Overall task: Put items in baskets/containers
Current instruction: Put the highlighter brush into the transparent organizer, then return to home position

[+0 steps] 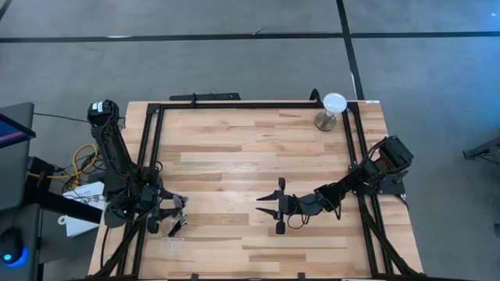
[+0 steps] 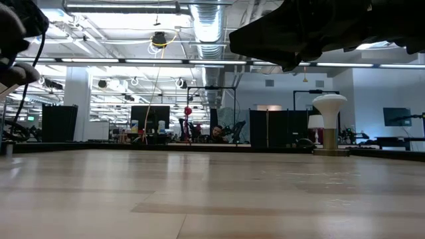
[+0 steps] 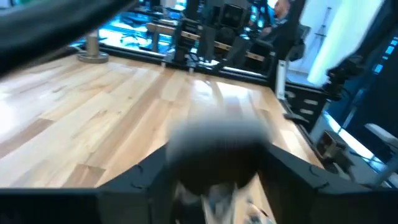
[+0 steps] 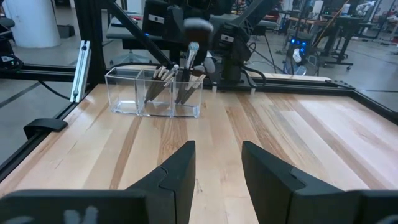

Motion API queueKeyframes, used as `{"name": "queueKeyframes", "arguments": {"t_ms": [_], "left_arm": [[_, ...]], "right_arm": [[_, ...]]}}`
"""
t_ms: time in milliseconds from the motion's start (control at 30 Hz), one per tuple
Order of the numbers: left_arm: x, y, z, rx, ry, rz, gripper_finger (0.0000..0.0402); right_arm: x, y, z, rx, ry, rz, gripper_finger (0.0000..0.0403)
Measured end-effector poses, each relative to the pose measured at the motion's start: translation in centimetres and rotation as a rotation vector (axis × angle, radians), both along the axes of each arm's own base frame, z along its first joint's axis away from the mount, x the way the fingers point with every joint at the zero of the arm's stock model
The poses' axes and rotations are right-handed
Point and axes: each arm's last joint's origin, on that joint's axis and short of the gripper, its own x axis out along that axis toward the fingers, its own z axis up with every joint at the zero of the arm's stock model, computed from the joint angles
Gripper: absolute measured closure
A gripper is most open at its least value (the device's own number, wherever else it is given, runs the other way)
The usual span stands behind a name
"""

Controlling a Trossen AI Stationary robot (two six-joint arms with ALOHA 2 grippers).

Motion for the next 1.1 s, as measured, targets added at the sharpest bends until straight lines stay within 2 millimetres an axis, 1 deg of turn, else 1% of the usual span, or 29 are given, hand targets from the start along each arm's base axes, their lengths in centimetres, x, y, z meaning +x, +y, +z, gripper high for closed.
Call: {"name": "queueKeyframes", "arguments": {"t_ms": [167,333,533,700,867,1000,1100], "left_arm": [[0.9,0.4,0.1,-0.008,-0.002,0.071,0.0160],[1.3,0.6,0.1,-0.009,-0.003,0.105,0.0121],[1.9,0.8,0.4,0.077,-0.008,0.150,0.0095],[2.7,0.8,1.7,0.134,-0.039,0.213,0.0091],[2.9,0.5,4.0,0.124,-0.087,0.214,0.0099],[2.5,-0.3,5.9,0.099,-0.125,0.111,0.0106],[1.9,-1.0,6.5,0.073,-0.142,0.012,0.0112]], "right_arm": [[0.0,0.0,0.0,0.002,0.000,0.000,0.0282],[0.0,0.0,-0.1,0.021,0.007,-0.004,0.0282],[0.0,0.0,-0.1,0.022,0.008,-0.004,0.0282],[0.0,0.0,-0.1,0.030,0.009,-0.005,0.0282],[-0.1,0.0,-0.2,0.038,0.022,-0.008,0.0282],[-0.1,0.0,-0.3,0.037,0.024,-0.008,0.0282],[-0.1,0.0,-0.3,0.045,0.025,-0.009,0.0282]]}}
